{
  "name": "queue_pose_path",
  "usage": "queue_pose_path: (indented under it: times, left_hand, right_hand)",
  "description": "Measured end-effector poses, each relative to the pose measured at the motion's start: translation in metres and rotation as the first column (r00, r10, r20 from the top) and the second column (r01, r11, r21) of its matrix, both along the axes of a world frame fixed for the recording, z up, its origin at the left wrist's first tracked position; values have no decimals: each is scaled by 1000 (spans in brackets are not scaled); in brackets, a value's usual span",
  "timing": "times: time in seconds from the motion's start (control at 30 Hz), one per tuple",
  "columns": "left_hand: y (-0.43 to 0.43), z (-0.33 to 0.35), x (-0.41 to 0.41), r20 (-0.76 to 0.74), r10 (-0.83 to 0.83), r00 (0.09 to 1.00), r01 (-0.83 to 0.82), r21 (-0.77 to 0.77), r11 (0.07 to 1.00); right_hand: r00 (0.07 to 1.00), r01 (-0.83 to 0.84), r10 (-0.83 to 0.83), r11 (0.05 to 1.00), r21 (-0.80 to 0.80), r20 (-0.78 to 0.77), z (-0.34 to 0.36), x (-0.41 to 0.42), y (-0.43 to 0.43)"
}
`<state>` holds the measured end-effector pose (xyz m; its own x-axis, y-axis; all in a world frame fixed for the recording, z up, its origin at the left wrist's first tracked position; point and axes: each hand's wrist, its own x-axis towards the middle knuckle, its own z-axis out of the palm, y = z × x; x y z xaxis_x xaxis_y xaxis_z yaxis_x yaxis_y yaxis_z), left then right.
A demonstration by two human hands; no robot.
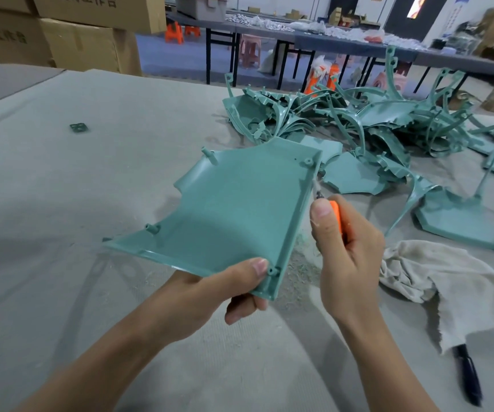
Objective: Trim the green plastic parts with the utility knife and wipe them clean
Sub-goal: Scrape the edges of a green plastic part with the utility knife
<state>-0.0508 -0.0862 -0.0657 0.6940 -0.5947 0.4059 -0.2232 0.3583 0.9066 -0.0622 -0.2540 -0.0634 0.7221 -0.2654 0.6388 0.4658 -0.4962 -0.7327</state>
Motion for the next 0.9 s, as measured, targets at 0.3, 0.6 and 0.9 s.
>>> queue_pose_path:
  times: [0.3, 0.6, 0.9]
  left_hand:
    - [1, 0, 0, 60, -23, 998, 21, 41, 999]
    - [-5, -9, -2, 67, -46, 997, 39, 99, 994]
    - [3, -4, 5, 182, 247, 952, -294, 311, 904]
  right_hand:
    - [999, 47, -46, 997, 59, -19, 4, 1, -2]
    - [987, 129, -107, 972, 198, -118, 6, 8, -18]
    - [923, -261, 314, 935, 240, -221, 8, -3, -4]
